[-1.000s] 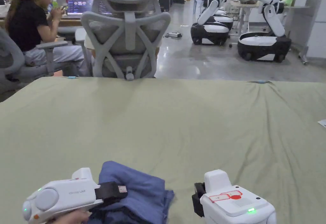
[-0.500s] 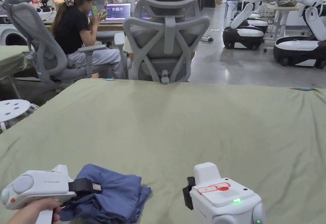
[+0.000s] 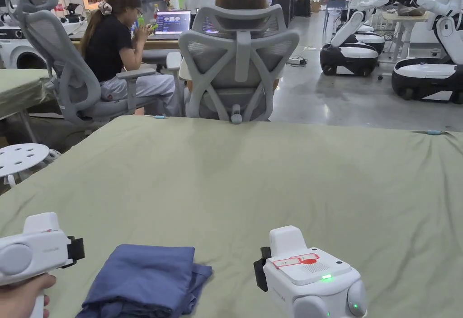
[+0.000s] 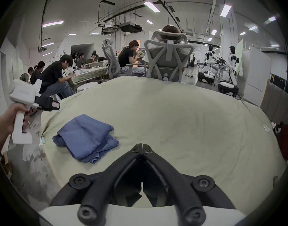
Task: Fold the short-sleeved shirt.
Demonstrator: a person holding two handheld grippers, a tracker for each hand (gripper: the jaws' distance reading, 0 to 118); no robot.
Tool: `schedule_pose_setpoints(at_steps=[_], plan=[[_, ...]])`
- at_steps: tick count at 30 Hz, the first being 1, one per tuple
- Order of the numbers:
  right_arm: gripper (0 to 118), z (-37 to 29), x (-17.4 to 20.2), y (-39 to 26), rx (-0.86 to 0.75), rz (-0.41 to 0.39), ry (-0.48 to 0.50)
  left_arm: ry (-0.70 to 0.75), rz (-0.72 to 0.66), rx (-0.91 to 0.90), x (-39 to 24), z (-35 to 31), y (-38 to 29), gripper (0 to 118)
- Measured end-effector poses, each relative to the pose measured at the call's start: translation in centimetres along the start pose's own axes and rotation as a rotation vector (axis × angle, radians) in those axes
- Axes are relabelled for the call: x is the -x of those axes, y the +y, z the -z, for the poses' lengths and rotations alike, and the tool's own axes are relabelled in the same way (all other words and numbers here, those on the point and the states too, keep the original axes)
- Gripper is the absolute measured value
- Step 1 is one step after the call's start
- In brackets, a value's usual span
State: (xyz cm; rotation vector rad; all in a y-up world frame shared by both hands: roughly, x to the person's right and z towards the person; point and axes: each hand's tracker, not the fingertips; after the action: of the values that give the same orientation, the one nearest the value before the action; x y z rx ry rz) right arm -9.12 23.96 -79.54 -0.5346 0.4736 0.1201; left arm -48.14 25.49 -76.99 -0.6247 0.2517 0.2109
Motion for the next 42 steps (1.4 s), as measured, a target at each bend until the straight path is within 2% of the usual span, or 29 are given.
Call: schedule_pose_setpoints(at_steps=[5, 11, 16, 19, 21, 24, 42], plan=[[0, -4.6, -5.3, 0.5, -0.082, 0.039, -0.098, -0.102, 0.142, -0.125, -10.9, -2.6, -1.9, 0], [0, -12.3, -14.9, 0.2, -0.162, 0.035, -0.285, -0.286, 0.234, -0.275, -23.3, -6.3, -2.9, 0], [0, -17.6, -21.1, -0.6, -0.214, 0.056, -0.435, -0.33, 0.263, -0.323, -30.6, -9.9, -3.6, 0], [0, -19.6, -23.2, -0.7, -0.229, 0.053, -0.467, -0.327, 0.281, -0.346, -33.3, -11.4, -3.7, 0], [0, -20.8, -23.9, -0.6, -0.248, 0.077, -0.464, -0.34, 0.282, -0.361, -34.6, -12.3, -3.7, 0], [0, -21.7, -23.9, -0.3, -0.269, 0.052, -0.464, -0.318, 0.308, -0.399, -35.9, -13.5, -3.7, 0], [0, -21.6, -24.2, -0.5, -0.31, 0.083, -0.461, -0.298, 0.329, -0.455, -36.1, -15.0, -3.4, 0]])
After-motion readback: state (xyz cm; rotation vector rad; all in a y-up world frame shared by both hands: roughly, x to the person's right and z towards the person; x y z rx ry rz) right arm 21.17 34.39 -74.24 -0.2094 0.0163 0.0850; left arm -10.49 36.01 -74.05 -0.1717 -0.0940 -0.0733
